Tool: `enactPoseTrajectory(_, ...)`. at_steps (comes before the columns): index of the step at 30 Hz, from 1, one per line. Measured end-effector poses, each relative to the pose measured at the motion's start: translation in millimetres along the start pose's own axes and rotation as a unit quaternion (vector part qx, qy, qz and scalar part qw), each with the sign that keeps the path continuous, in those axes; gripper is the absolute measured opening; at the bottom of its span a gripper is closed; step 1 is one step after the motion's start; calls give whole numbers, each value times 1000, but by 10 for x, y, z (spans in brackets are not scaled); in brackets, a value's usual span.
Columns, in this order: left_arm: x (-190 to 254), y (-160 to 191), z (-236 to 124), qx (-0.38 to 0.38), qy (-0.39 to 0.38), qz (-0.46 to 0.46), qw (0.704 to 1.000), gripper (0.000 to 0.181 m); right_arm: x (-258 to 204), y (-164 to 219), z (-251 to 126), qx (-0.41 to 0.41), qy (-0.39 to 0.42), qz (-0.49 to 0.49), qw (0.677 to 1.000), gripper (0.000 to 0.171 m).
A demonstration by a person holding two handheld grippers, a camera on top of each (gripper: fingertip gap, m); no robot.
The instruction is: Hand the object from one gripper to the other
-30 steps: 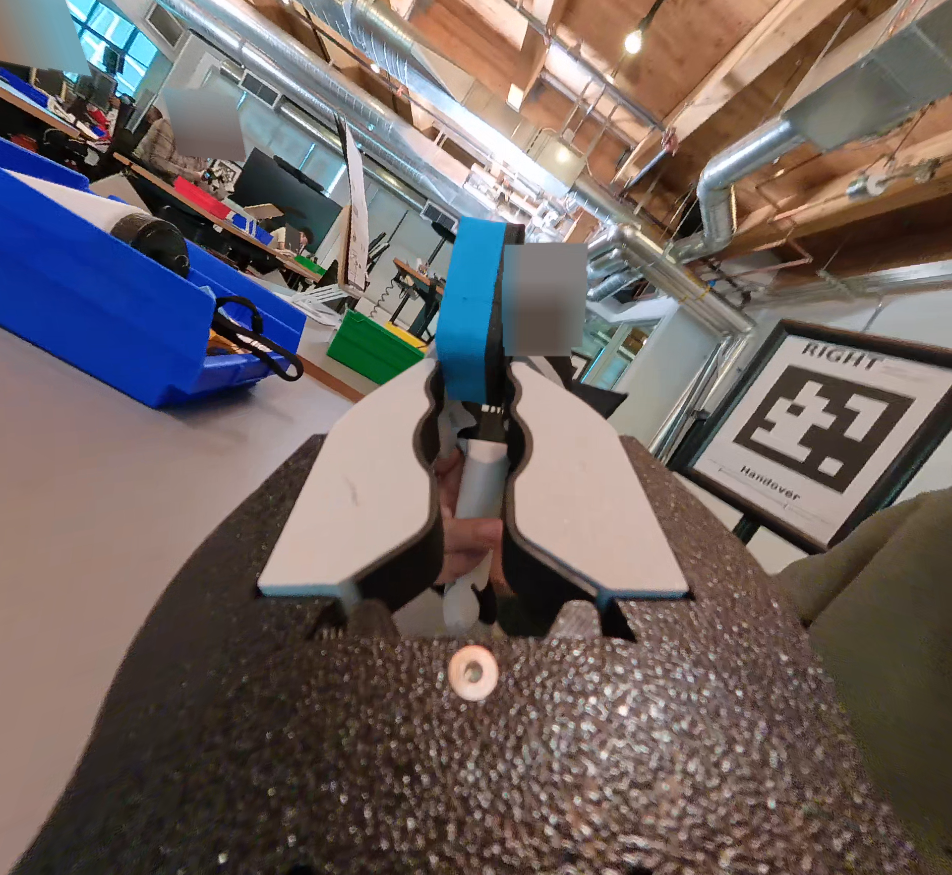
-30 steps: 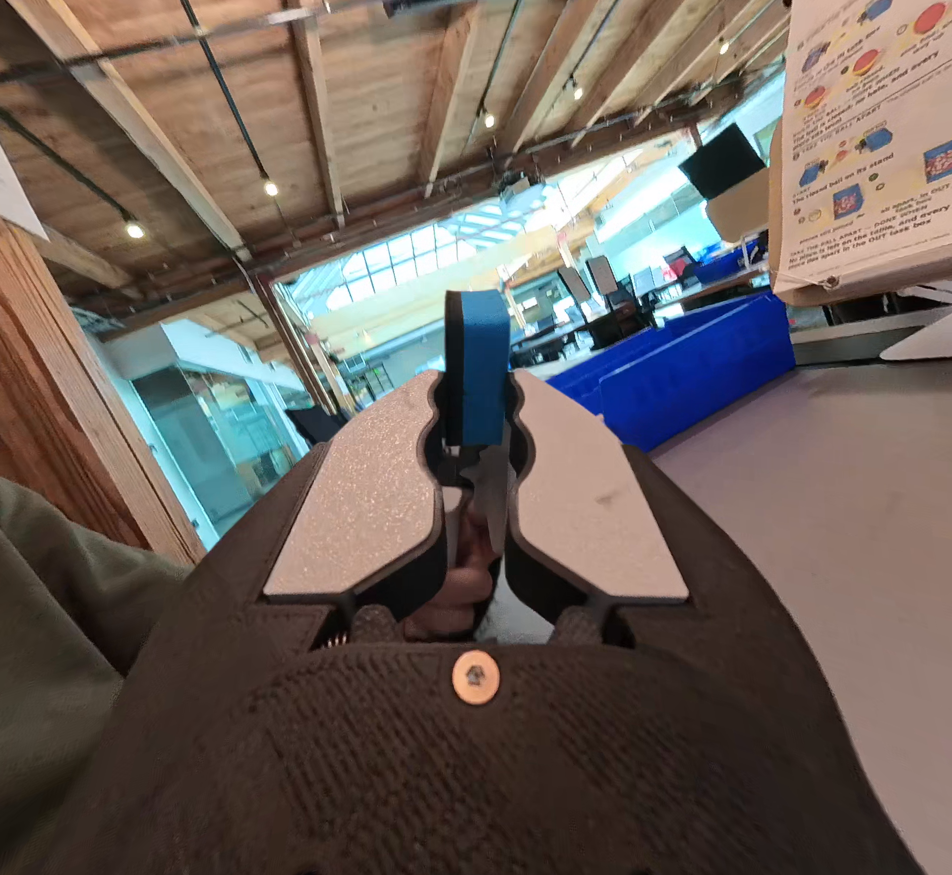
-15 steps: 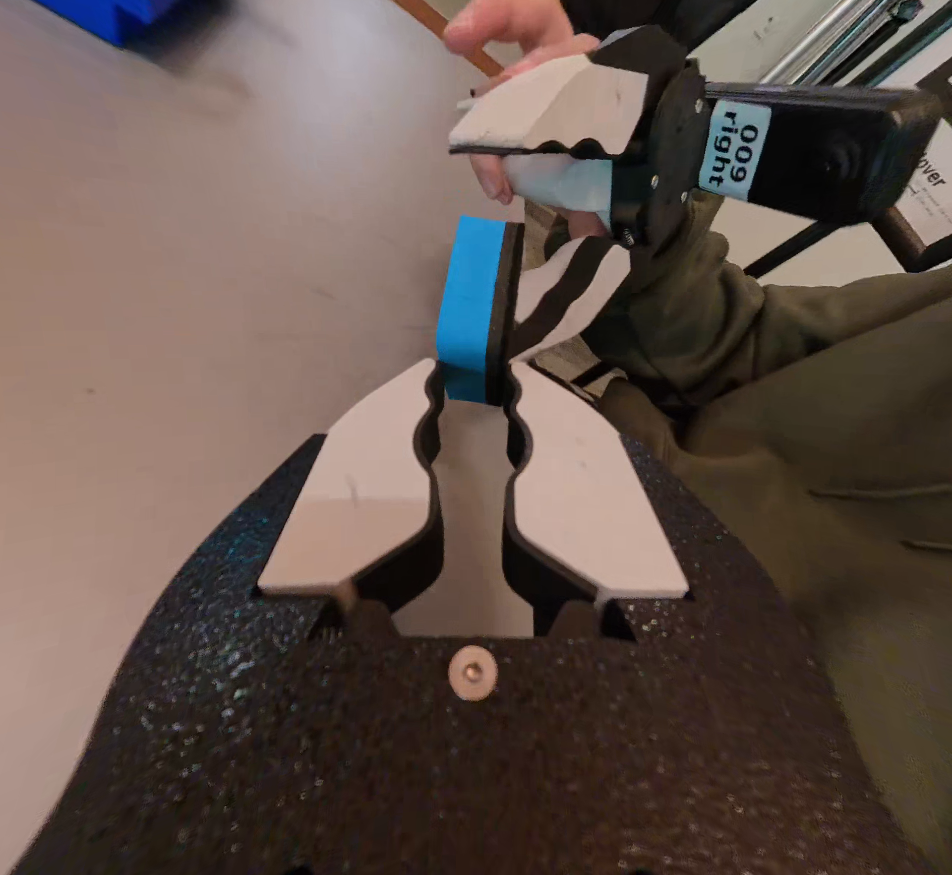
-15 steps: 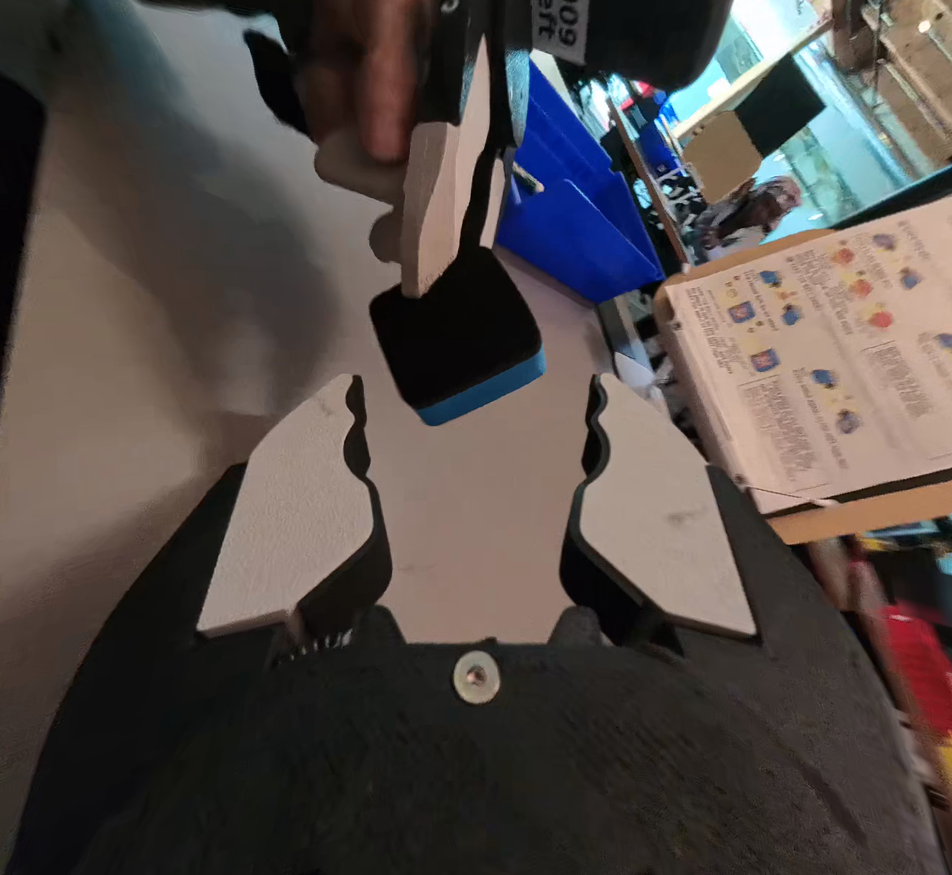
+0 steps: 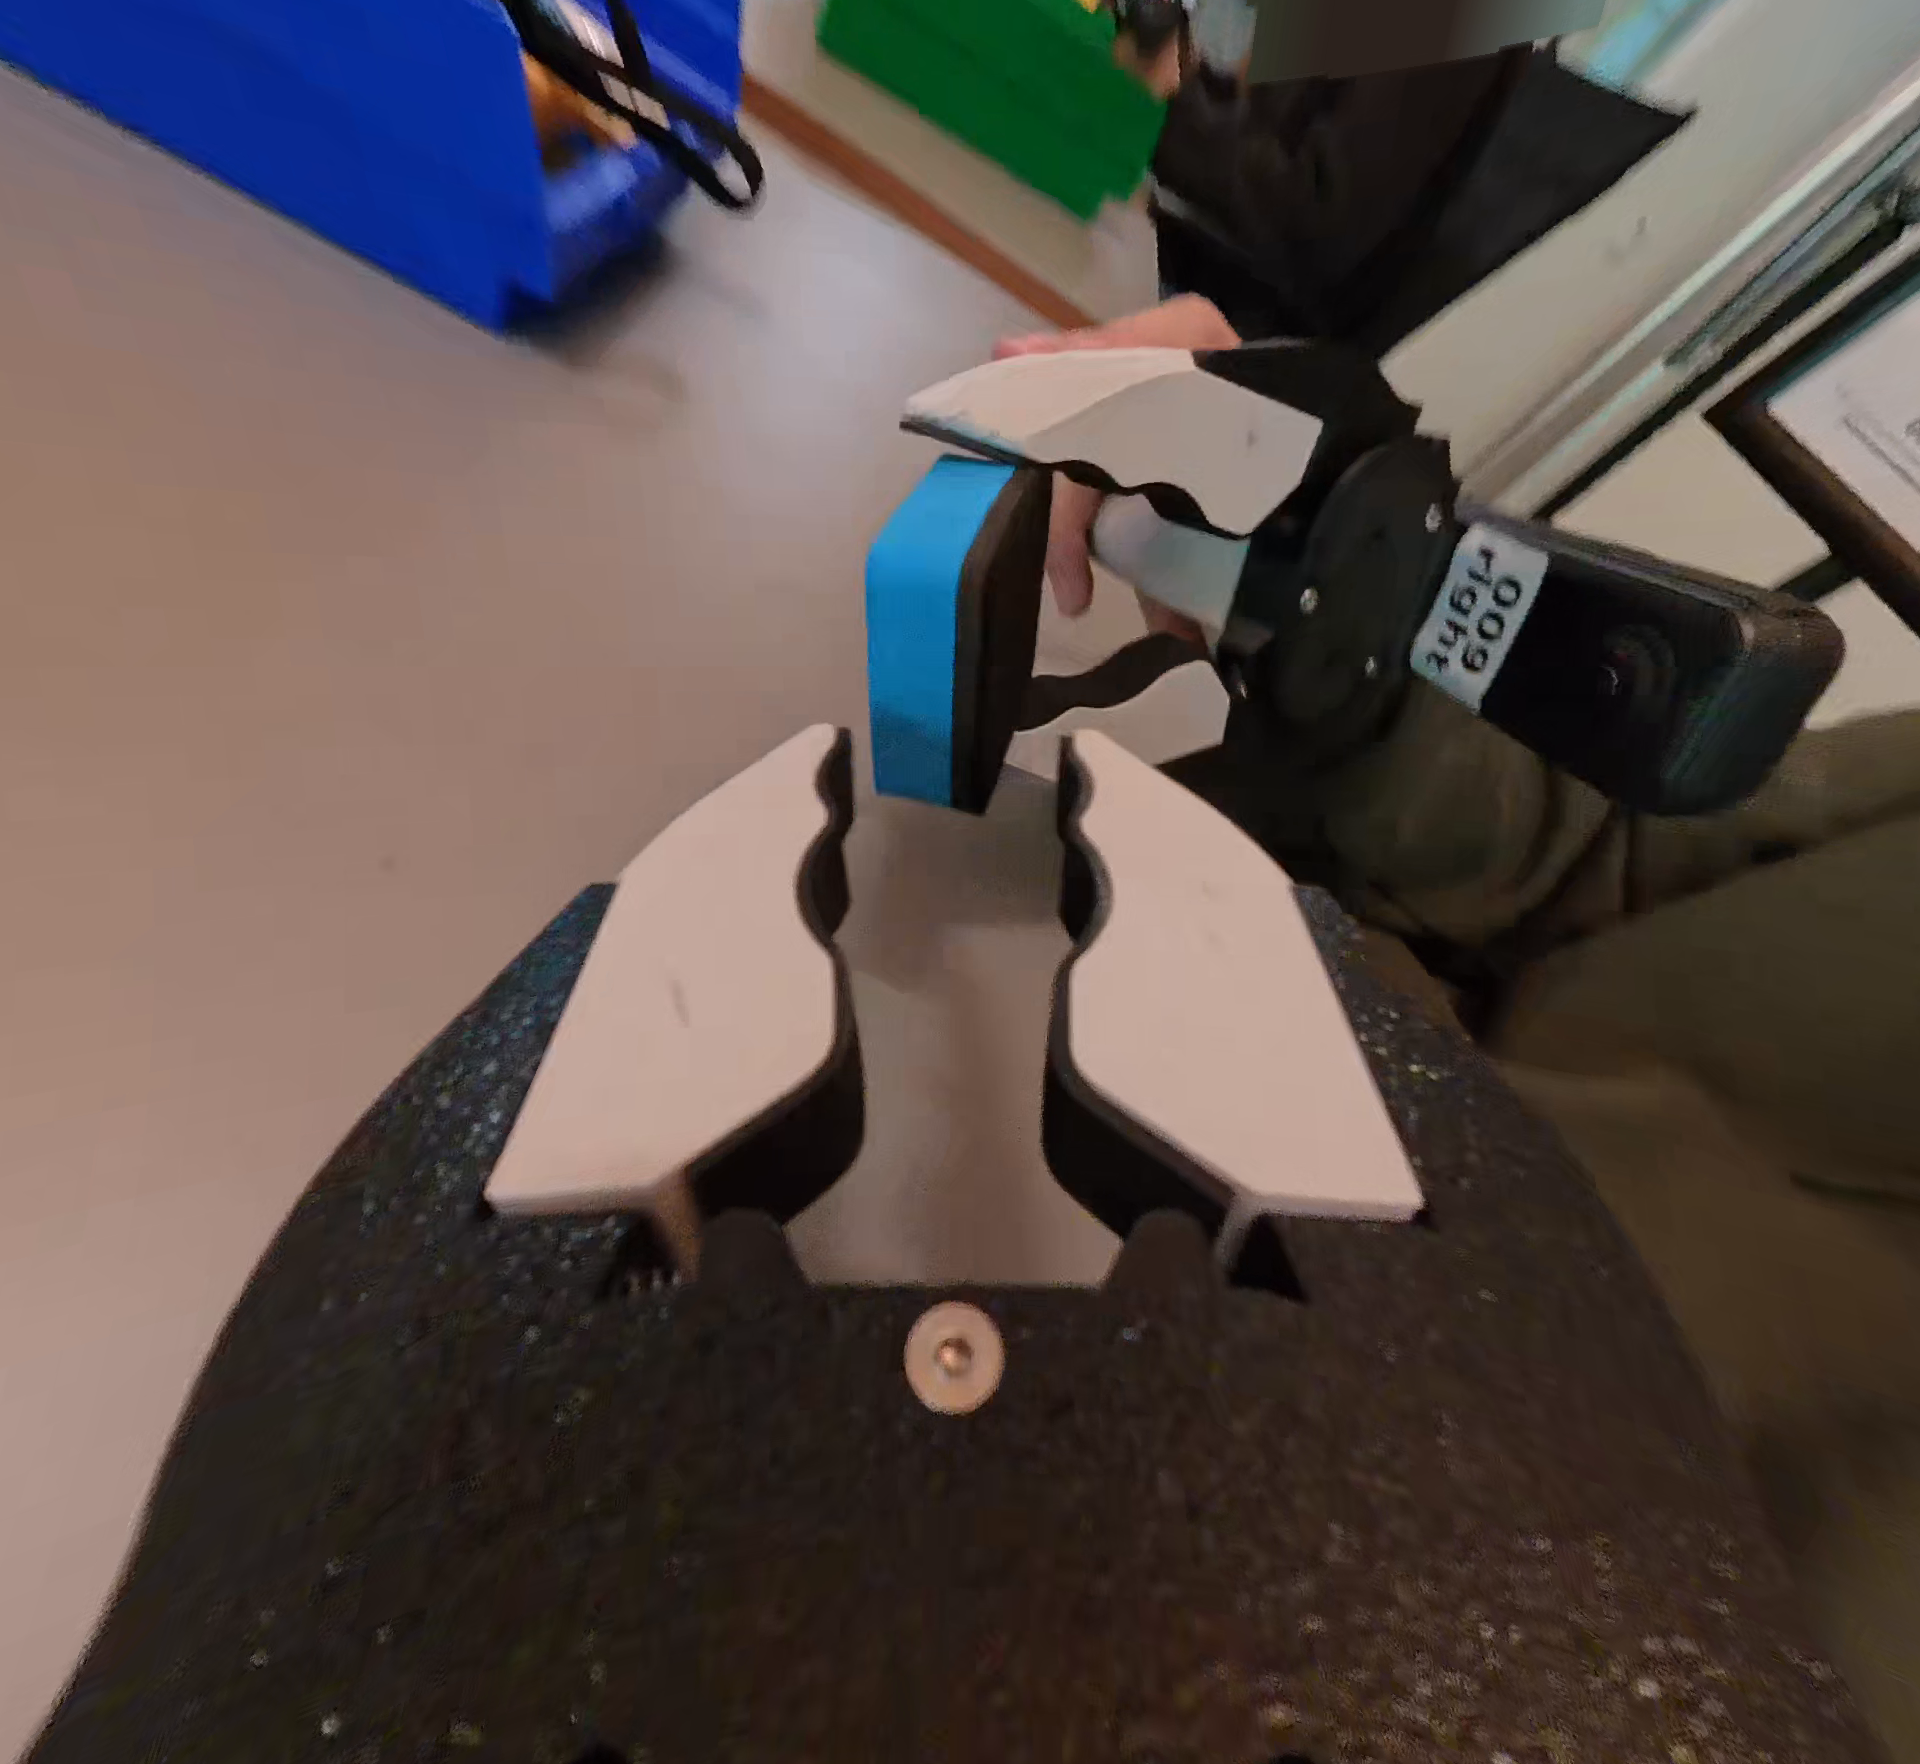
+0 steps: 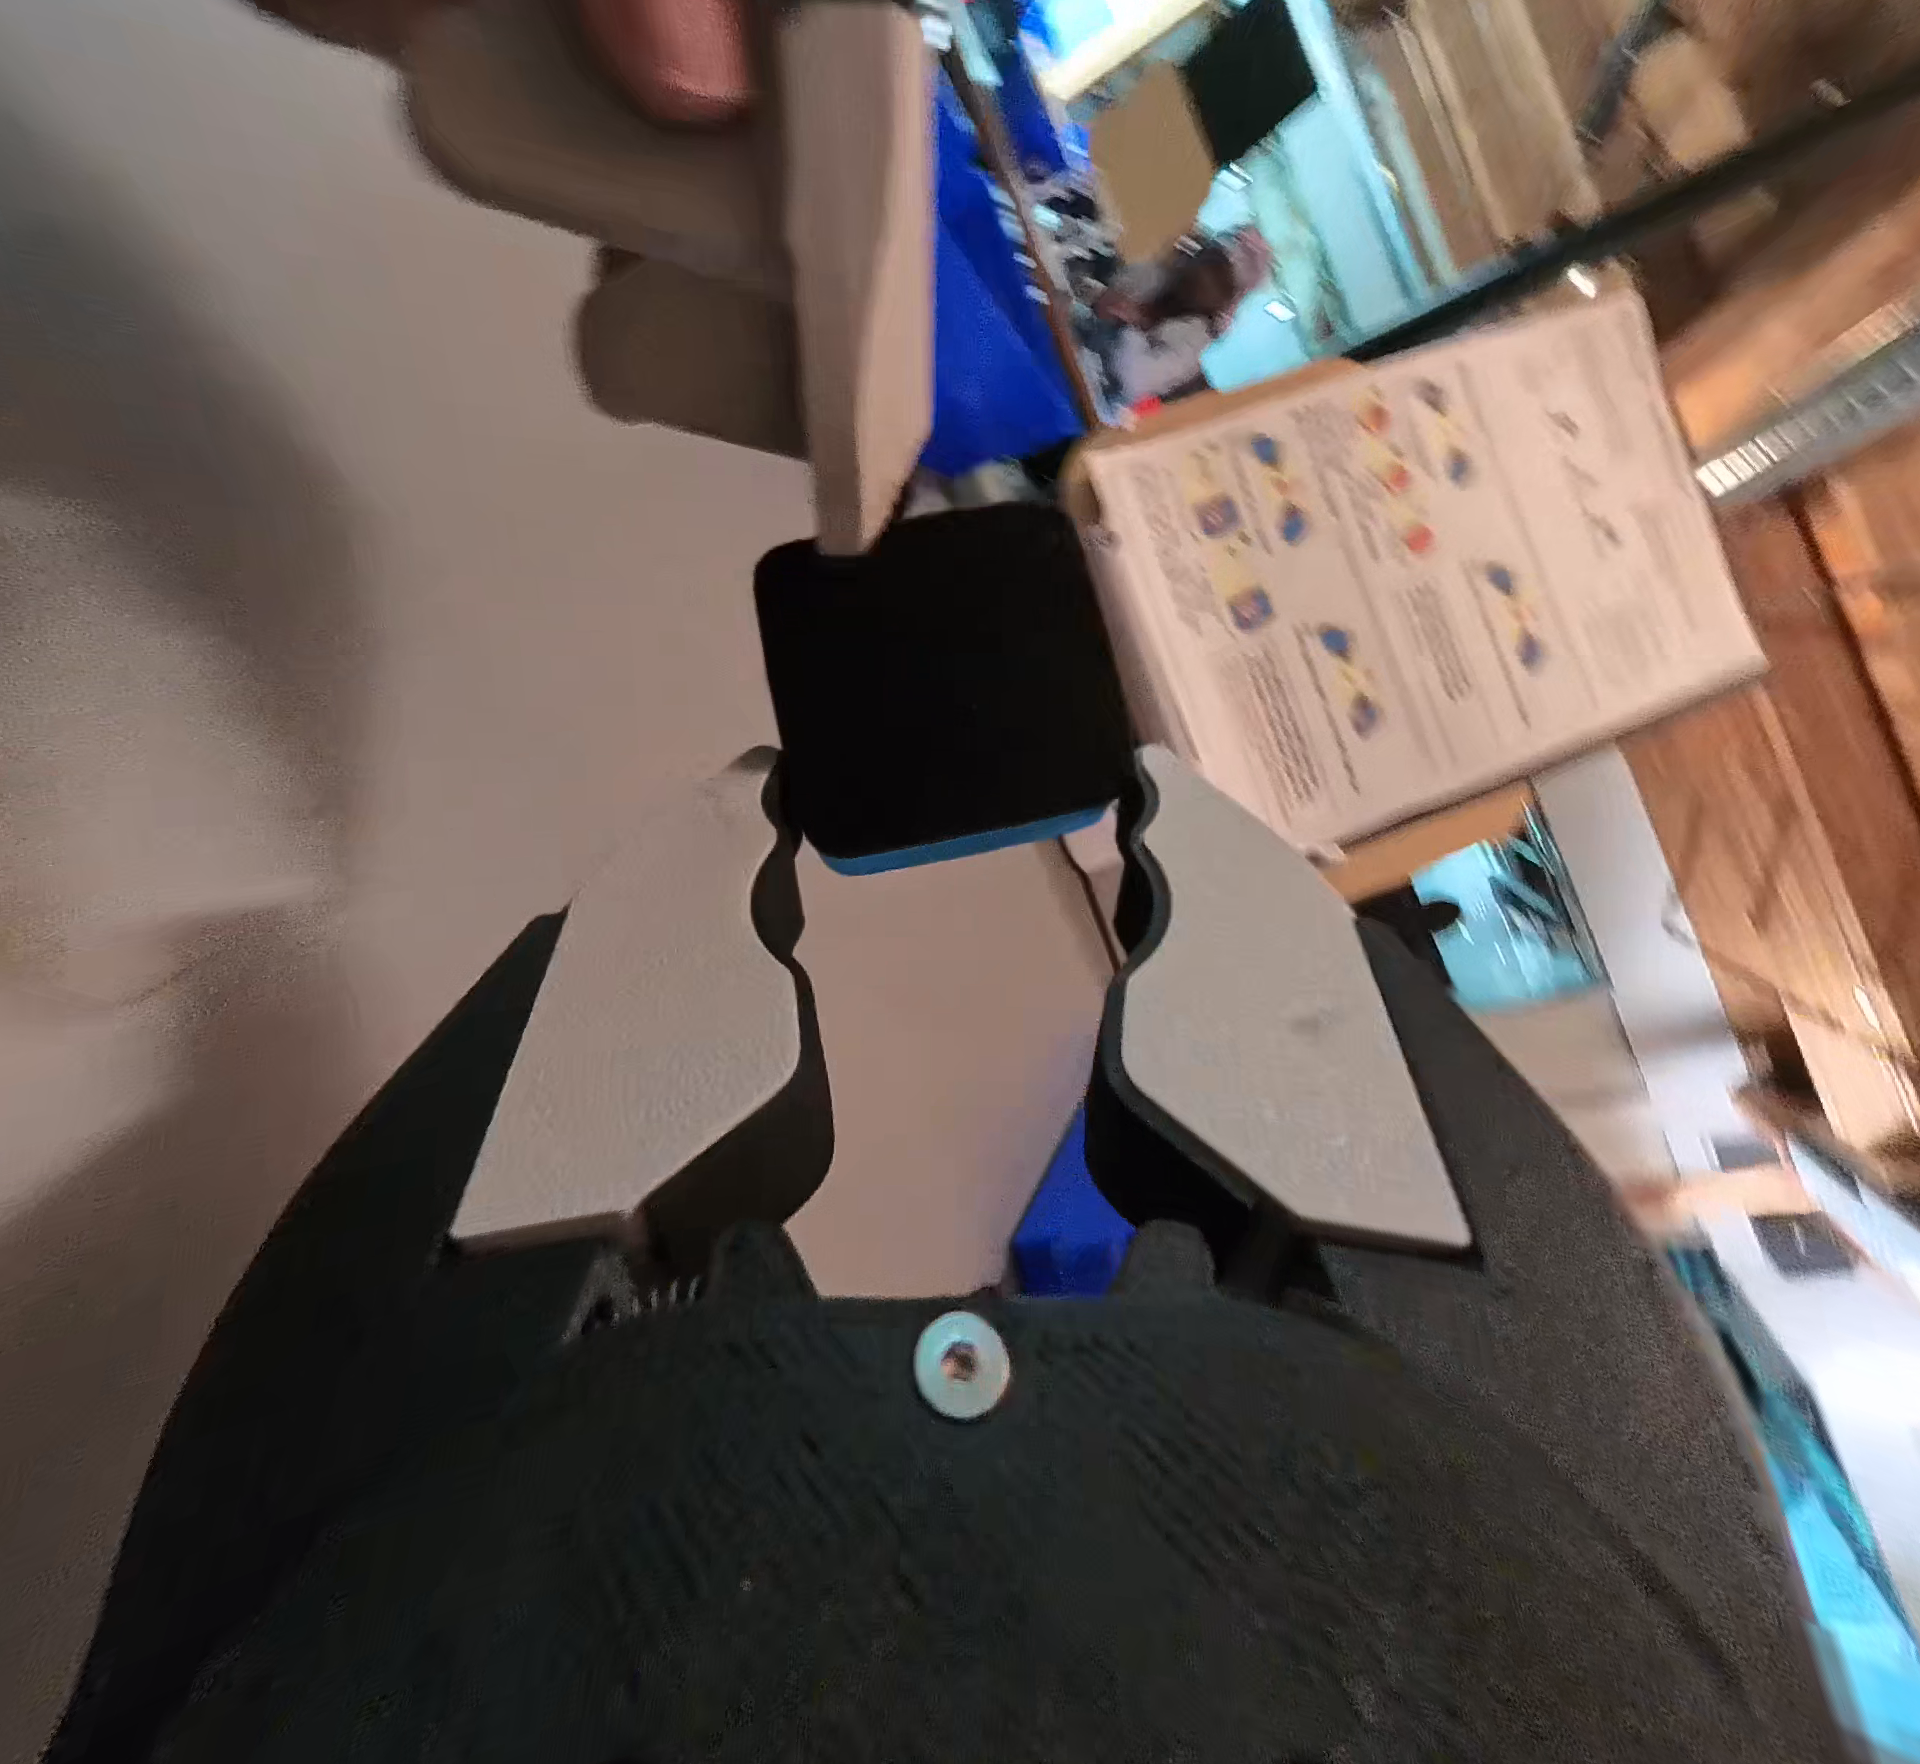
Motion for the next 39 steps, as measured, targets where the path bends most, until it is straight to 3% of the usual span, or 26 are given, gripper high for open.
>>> enactPoseTrajectory(2, -2, -66, 30, 46, -17, 23, 999, 49, 118, 27, 16, -30, 60, 48, 997, 59)
enactPoseTrajectory(5, 9, -117, 129, 103, -30, 55, 993, 51, 155, -5, 28, -46, 90, 115, 988, 59)
enactPoseTrajectory(9, 12, -132, 218, 168, -16, 32, 985, 39, 138, -59, 37, -54, 116, 155, 980, 59)
enactPoseTrajectory(14, -7, -114, 230, 208, -1, 28, 978, 25, 132, -39, 53, -41, 91, 227, 969, 59)
enactPoseTrajectory(16, -29, -115, 205, 197, -13, 33, 980, 24, 124, -7, 58, -33, 43, 236, 970, 59)
enactPoseTrajectory(19, -82, -120, 98, 151, -51, 34, 987, 23, 178, 36, 13, -3, 1, 213, 977, 75)
enactPoseTrajectory(24, -66, 79, 5, -63, -62, 34, 996, 23, 75, 8, -126, 46, -104, 106, 988, 102)
enactPoseTrajectory(30, 75, 177, 43, -138, -14, 31, 990, 23, -184, -183, -183, 94, -155, 1, 984, 84)
enactPoseTrajectory(34, 116, 245, 77, -169, 12, 22, 985, 23, -304, -170, -136, 77, -159, -53, 983, 75)
enactPoseTrajectory(39, 119, 236, 70, -165, 19, 18, 986, 23, -338, -170, -112, 79, -158, -49, 983, 59)
Point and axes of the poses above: each gripper's, where its closed fingertips meet, z out along the fingers, y out of its underside, x = y × z across the jaws, the point moved 6 cm from there along -z, back along the fingers, and after that the axes turned 8 degrees about y, right-handed, at the moved point
